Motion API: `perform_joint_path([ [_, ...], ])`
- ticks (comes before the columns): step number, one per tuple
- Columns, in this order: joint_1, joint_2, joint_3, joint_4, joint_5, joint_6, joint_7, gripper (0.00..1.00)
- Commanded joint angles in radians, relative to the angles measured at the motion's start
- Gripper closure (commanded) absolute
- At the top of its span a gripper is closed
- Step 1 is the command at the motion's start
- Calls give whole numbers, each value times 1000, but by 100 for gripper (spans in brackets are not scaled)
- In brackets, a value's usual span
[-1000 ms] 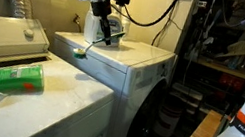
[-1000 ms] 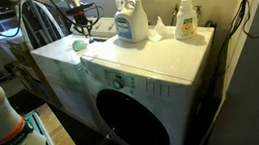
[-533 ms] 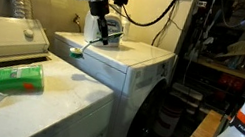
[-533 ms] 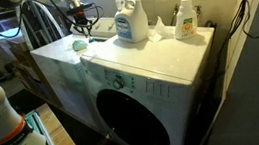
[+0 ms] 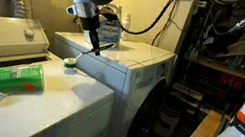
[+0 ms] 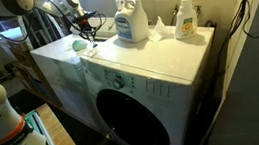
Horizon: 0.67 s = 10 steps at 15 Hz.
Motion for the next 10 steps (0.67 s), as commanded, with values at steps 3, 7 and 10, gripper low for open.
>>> perform_joint_path([
  [3, 44, 63, -8, 50, -33, -59, -43, 94],
  [7, 63, 52, 19, 19, -16, -118, -125, 94],
  [10, 71, 15, 47, -34, -7, -172, -171, 94],
])
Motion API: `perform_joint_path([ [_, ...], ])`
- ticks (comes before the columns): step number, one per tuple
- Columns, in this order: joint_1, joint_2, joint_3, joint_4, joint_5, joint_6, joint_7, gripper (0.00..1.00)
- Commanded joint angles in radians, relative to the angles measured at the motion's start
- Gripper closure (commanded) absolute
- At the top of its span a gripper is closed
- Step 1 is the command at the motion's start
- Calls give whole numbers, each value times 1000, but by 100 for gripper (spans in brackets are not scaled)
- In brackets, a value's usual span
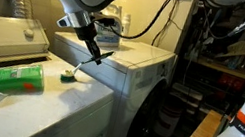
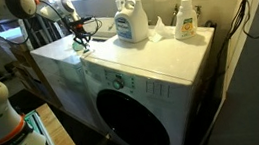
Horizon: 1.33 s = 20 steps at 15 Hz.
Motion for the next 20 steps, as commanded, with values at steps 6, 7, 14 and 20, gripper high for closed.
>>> perform_joint_path([
  [6, 13, -109, 83, -156, 14, -113, -147, 94],
  [7, 13, -121, 91, -175, 16, -123, -158, 94],
  [14, -10, -246, 145, -371, 55, -138, -252, 94],
  [20, -25, -395, 166, -466, 69, -74, -268, 94],
])
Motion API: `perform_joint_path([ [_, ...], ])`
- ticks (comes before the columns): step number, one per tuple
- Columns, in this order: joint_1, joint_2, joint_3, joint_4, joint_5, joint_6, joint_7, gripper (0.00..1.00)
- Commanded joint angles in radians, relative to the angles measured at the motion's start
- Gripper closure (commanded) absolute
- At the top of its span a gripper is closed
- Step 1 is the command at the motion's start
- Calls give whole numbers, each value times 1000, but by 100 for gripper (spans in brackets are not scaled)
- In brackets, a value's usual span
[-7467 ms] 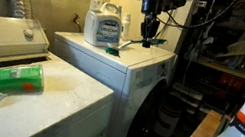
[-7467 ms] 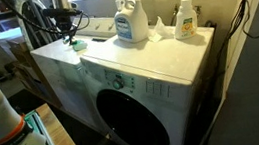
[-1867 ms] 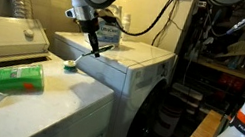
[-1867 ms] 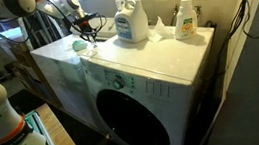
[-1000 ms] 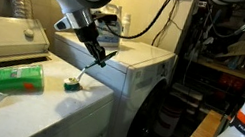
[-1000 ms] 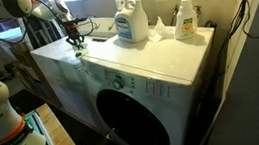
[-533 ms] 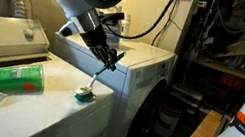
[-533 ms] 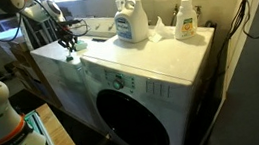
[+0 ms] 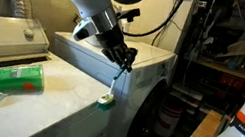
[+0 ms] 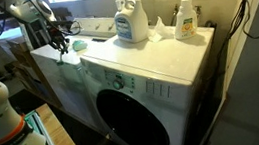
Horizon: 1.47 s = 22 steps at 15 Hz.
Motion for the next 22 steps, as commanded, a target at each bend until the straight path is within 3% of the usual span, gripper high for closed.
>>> perform_joint_path([
  [1, -31, -130, 10, -73, 14, 89, -1, 94],
  [5, -61, -138, -27, -33, 3, 215, 66, 94],
  [11, -79, -23, -101, 23, -109, 393, 331, 94],
  [17, -33, 161, -134, 209, -151, 368, 459, 94],
  [22, 15, 280, -164, 374, -144, 323, 474, 94],
])
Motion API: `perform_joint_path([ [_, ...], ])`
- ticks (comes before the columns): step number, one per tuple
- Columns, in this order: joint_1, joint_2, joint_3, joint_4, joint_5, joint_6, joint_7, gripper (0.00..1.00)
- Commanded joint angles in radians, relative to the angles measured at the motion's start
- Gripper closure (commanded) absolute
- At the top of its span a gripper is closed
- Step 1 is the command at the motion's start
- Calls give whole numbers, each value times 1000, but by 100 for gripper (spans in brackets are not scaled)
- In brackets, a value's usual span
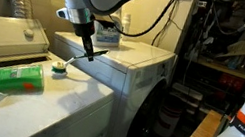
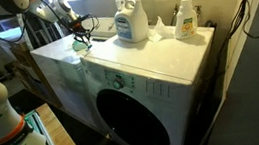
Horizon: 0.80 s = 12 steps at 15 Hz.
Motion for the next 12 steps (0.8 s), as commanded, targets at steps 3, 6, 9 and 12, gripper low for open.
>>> perform_joint_path([
  [3, 66, 133, -41, 191, -2, -131, -9, 94],
  [6, 78, 157, -32, 229, 17, -217, -56, 94],
  [9, 89, 162, -7, 253, 41, -281, -142, 94],
  [12, 107, 150, 10, 254, 46, -333, -221, 94],
])
